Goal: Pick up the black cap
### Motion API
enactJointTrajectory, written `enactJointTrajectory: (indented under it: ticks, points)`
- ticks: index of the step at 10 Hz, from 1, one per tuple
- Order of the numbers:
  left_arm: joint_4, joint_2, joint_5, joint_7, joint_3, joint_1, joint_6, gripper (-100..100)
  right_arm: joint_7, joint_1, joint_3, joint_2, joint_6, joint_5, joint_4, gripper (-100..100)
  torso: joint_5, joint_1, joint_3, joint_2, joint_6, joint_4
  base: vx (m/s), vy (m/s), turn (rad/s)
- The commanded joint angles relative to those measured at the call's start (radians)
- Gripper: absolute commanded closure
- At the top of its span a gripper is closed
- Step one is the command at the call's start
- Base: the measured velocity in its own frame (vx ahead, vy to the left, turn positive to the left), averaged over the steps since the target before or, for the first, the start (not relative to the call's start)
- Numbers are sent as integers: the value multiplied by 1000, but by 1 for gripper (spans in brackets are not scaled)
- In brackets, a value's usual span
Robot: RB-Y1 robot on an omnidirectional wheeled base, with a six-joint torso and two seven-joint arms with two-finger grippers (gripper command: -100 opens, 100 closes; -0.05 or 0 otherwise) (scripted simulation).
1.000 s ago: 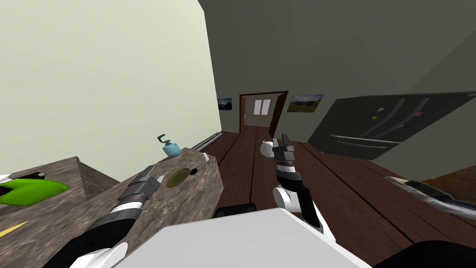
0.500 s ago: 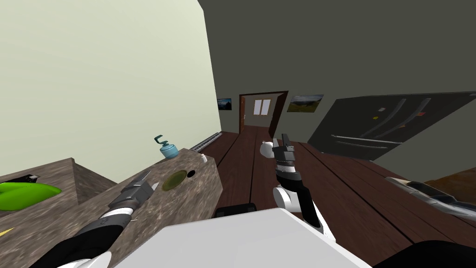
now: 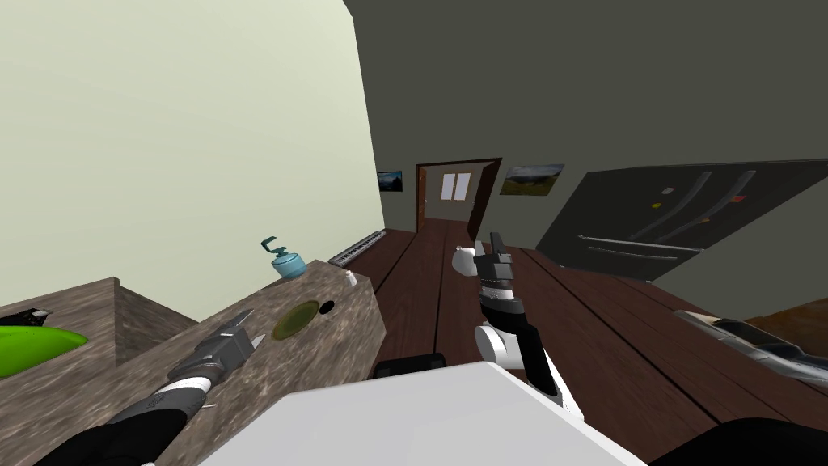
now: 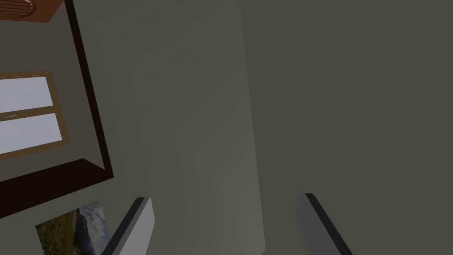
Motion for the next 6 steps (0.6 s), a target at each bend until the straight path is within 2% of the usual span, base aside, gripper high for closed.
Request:
enactJointTrajectory:
  ticks: [1,2,3,4,5,6]
  points:
    - [-3,9,15,4,11,9,50,-100,0,0,0,0,0,0,0,0,0,0,0,0,0,0,42,-28,3]
    - [-3,9,15,4,11,9,58,-100,0,0,0,0,0,0,0,0,0,0,0,0,0,0,21,-17,1]
    - [-3,26,42,12,28,23,97,-100,0,0,0,0,0,0,0,0,0,0,1,1,0,0,52,-28,1]
    - [-3,26,42,12,28,23,120,-100,0,0,0,0,0,0,0,0,0,0,0,0,0,0,49,-24,7]
    - [-3,43,69,21,44,36,151,-100,0,0,0,0,0,0,0,0,0,0,0,0,0,0,58,-28,4]
    - [-3,43,69,21,44,36,176,-100,0,0,0,0,0,0,0,0,0,0,0,0,0,0,56,-19,6]
